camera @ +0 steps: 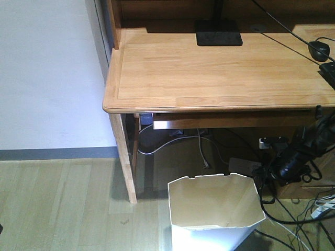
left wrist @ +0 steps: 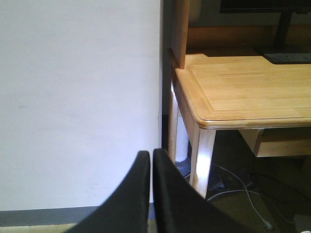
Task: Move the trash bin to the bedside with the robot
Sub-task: 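Lower the right gripper onto the rim of the white trash bin, then close the right gripper on the bin rim and lift it slightly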
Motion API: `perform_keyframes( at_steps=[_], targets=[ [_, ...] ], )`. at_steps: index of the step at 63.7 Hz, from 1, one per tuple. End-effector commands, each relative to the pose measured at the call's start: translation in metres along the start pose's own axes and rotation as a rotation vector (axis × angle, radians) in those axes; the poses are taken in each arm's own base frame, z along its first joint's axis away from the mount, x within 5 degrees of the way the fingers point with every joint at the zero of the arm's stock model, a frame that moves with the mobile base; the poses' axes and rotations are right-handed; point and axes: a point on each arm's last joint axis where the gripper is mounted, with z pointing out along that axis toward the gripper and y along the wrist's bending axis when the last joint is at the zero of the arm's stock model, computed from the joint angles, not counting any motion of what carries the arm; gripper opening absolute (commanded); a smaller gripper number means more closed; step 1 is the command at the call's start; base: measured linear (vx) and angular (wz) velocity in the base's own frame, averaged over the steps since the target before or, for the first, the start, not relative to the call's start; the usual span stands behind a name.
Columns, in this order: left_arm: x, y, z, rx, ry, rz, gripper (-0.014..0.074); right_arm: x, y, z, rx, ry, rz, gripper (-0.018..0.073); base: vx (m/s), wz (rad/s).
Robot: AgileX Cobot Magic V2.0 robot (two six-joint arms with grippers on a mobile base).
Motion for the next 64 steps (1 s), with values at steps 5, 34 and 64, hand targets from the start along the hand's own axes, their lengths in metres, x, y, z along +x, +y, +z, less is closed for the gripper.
perform_keyframes(
  at_steps=[5,34,64],
  targets=[
    [-0.001,0.0,0.0,0.007,-0.065,-0.007,-0.0006,-0.019,-0.001,0.012,0.012,-0.041,-0.027,0.0511,0.0,0.0],
    [-0.001,0.0,0.0,0.007,-0.065,-0.007,-0.0006,-0.046,-0.01,0.084,-0.05,0.027,-0.007,0.0511,0.0,0.0],
    [-0.001,0.0,0.0,0.007,-0.065,-0.007,-0.0006,-0.054,-0.013,0.133,-0.107,0.107,0.044,0.0272,0.0,0.0]
  ],
)
